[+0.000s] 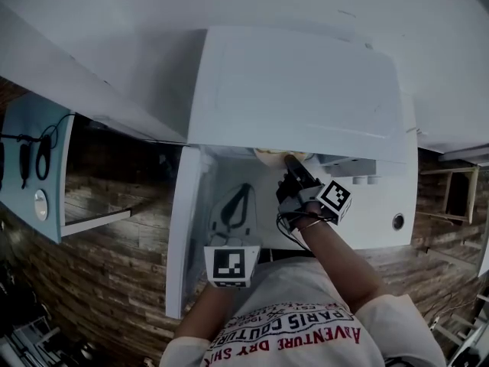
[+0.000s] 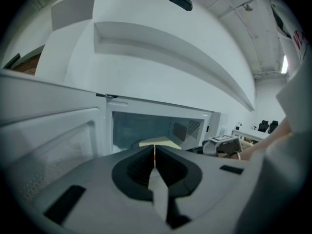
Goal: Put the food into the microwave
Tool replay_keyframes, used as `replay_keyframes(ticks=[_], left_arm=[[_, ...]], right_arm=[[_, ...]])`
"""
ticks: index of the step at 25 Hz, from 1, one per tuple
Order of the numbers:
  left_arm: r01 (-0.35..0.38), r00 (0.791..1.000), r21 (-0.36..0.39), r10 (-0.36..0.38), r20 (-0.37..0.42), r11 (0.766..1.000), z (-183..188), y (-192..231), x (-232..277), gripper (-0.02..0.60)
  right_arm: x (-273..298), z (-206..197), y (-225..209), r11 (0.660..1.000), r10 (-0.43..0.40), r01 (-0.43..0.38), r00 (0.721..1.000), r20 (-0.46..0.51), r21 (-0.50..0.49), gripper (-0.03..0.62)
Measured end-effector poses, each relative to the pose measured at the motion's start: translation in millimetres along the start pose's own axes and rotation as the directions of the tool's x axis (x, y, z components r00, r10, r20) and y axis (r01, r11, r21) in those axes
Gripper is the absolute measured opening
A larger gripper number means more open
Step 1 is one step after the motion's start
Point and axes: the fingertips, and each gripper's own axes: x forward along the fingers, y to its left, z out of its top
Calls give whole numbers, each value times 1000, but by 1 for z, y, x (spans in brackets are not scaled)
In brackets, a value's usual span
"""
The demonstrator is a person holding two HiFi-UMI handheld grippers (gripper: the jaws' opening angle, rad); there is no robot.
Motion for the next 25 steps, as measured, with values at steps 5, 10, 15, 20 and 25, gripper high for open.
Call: replay_keyframes(ticks=[5, 10, 15, 20, 25], left_arm=[[-15, 1000, -6, 15, -12, 1000, -1, 10, -1, 9], [-21, 1000, -9, 21, -23, 1000, -4, 15, -2, 9], [-25, 999, -28, 24, -42, 999, -5, 18, -3, 9], [2, 999, 7, -1, -35, 1000, -8, 19, -3, 9], [24, 999, -14, -24, -35, 1000, -10, 11, -2, 9]], right_arm=[[16, 5, 4, 1000, 12, -12, 1000, 20, -3, 32], [28, 5, 10, 999, 28, -28, 999, 31, -17, 32], [34, 1, 17, 997, 16, -13, 999, 33, -73, 47], [34, -5, 19, 993, -6, 9, 1000, 28, -115, 55], [33, -20, 26, 962, -41, 10, 993, -109, -274, 170]])
